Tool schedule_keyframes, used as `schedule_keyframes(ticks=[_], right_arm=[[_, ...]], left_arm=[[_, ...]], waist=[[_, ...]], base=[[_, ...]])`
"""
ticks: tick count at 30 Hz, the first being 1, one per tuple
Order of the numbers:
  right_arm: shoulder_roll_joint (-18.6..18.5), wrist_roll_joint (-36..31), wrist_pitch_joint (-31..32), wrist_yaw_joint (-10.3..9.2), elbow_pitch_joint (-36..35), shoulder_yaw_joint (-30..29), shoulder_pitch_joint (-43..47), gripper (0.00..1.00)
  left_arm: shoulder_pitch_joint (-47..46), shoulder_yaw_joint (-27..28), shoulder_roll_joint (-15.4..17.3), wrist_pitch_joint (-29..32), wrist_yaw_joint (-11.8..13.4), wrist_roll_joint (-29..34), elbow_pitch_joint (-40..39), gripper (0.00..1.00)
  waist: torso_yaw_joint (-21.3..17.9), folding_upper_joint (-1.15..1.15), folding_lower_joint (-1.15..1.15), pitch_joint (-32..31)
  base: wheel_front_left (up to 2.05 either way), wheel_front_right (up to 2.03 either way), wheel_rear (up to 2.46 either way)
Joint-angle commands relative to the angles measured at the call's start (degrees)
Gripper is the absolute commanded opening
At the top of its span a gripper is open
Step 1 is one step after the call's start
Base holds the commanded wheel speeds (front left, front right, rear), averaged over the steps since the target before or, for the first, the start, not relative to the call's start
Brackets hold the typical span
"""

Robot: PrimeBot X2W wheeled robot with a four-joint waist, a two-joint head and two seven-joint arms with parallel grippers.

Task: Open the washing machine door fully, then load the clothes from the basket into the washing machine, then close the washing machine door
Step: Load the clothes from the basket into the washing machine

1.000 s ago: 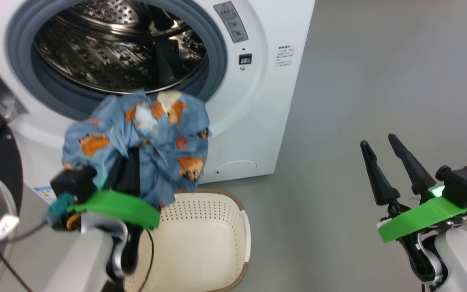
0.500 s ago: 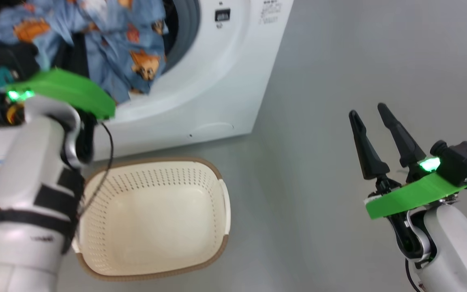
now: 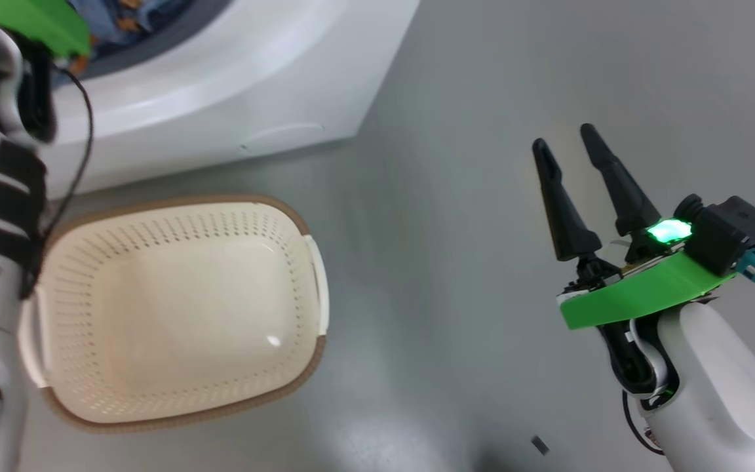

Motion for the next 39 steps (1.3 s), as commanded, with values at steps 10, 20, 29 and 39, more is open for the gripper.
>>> schedule_keyframes(ticks=[10,20,29,39], right_arm=[[2.3,-1.1,-0.5,0.25,-2.3,2.0,-0.8,1.0],[4.2,-1.1,-0.5,0.25,-2.1,3.5,-1.7,1.0],[4.5,-0.8,-0.5,0.25,-1.1,4.0,-2.0,1.0],[4.5,-0.7,-0.5,0.25,-0.7,3.9,-2.7,1.0]], left_arm=[[-11.9,-0.5,3.9,-2.2,-0.3,3.3,3.2,0.0],[-15.0,3.8,6.1,-2.9,4.5,9.5,-11.2,0.0],[-12.8,3.6,3.8,1.6,6.0,10.3,1.1,1.0],[-13.4,1.5,2.8,1.8,4.9,11.0,7.5,1.0]], waist=[[-6.4,0.0,-0.01,10.2],[-8.2,0.0,-0.01,11.2],[-7.9,0.0,-0.01,9.8],[-7.2,0.0,-0.01,7.7]], base=[[0.0,0.0,0.0],[0.0,0.0,0.0],[0.0,0.0,0.0],[0.0,0.0,0.0]])
